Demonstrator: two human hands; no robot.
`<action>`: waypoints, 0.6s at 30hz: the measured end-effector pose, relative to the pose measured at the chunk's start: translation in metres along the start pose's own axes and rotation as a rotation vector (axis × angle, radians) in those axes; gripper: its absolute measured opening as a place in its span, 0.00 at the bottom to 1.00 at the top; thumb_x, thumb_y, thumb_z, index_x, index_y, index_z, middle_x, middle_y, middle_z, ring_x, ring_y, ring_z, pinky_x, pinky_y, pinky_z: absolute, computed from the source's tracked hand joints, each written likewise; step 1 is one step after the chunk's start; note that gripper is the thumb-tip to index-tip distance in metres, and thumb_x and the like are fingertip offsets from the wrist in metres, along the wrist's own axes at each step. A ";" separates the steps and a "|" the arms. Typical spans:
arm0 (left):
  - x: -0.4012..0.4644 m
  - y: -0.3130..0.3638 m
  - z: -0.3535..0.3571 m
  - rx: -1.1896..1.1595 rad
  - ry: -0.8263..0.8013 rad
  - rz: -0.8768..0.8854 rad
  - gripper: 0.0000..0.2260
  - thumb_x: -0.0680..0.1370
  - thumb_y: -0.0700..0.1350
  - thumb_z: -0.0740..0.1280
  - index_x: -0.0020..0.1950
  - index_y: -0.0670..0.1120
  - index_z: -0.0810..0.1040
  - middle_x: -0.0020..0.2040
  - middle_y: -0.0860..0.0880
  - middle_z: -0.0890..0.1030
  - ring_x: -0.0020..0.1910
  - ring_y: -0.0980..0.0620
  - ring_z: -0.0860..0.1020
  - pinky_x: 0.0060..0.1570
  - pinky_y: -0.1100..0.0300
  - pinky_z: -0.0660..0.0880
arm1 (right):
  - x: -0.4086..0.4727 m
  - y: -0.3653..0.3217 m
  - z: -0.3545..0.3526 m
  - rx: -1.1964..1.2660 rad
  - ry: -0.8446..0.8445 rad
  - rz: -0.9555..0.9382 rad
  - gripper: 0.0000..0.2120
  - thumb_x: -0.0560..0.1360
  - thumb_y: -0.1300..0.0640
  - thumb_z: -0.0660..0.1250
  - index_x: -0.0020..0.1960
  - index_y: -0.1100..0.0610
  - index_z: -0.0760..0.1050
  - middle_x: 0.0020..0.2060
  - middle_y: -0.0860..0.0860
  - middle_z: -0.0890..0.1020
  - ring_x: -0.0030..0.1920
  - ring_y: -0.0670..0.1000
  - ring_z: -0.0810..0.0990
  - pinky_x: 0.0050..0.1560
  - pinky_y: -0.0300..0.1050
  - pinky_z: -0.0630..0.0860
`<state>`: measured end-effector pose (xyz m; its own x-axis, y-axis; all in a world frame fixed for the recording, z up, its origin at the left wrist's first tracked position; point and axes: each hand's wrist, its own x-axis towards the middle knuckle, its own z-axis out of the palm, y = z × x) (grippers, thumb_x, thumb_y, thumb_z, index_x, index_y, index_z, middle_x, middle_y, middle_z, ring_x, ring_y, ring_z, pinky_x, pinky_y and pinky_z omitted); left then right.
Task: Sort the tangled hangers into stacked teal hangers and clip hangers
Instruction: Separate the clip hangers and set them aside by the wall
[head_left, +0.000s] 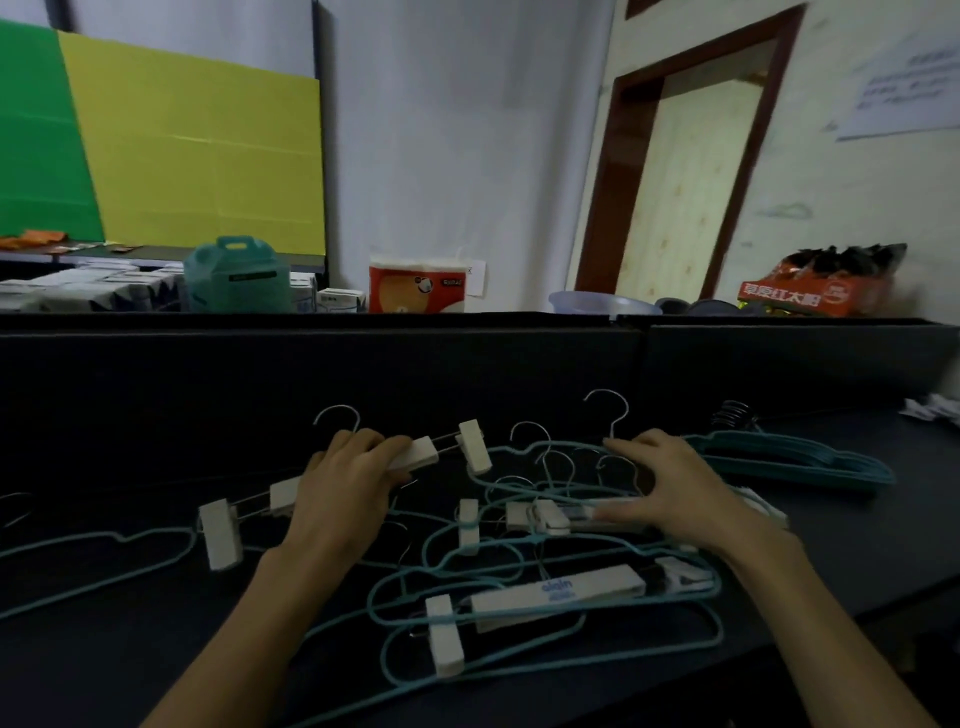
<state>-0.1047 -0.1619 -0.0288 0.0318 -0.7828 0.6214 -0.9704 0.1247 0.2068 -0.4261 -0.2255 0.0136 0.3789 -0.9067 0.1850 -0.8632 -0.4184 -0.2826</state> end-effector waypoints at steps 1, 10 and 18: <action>0.002 0.003 -0.002 -0.007 -0.005 0.023 0.16 0.73 0.43 0.71 0.60 0.46 0.78 0.50 0.47 0.80 0.48 0.43 0.75 0.40 0.49 0.73 | -0.010 -0.001 -0.001 0.005 0.012 0.028 0.45 0.62 0.31 0.68 0.74 0.47 0.60 0.57 0.44 0.66 0.58 0.47 0.64 0.59 0.44 0.67; -0.002 0.062 0.000 -0.103 -0.007 0.299 0.16 0.70 0.40 0.75 0.57 0.46 0.80 0.46 0.47 0.80 0.43 0.41 0.75 0.36 0.49 0.72 | -0.124 -0.006 0.000 -0.052 0.195 0.236 0.40 0.66 0.32 0.67 0.73 0.46 0.60 0.62 0.47 0.66 0.64 0.50 0.62 0.63 0.47 0.67; -0.018 0.162 0.016 -0.255 -0.016 0.489 0.17 0.69 0.40 0.75 0.56 0.46 0.80 0.46 0.46 0.80 0.44 0.41 0.76 0.36 0.50 0.71 | -0.222 0.028 -0.010 -0.131 0.276 0.426 0.46 0.60 0.25 0.58 0.73 0.46 0.62 0.56 0.43 0.66 0.59 0.47 0.64 0.58 0.44 0.66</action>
<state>-0.2658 -0.1371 -0.0186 -0.4136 -0.6053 0.6801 -0.7823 0.6184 0.0746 -0.5380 -0.0350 -0.0262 -0.1017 -0.9401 0.3253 -0.9628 0.0108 -0.2699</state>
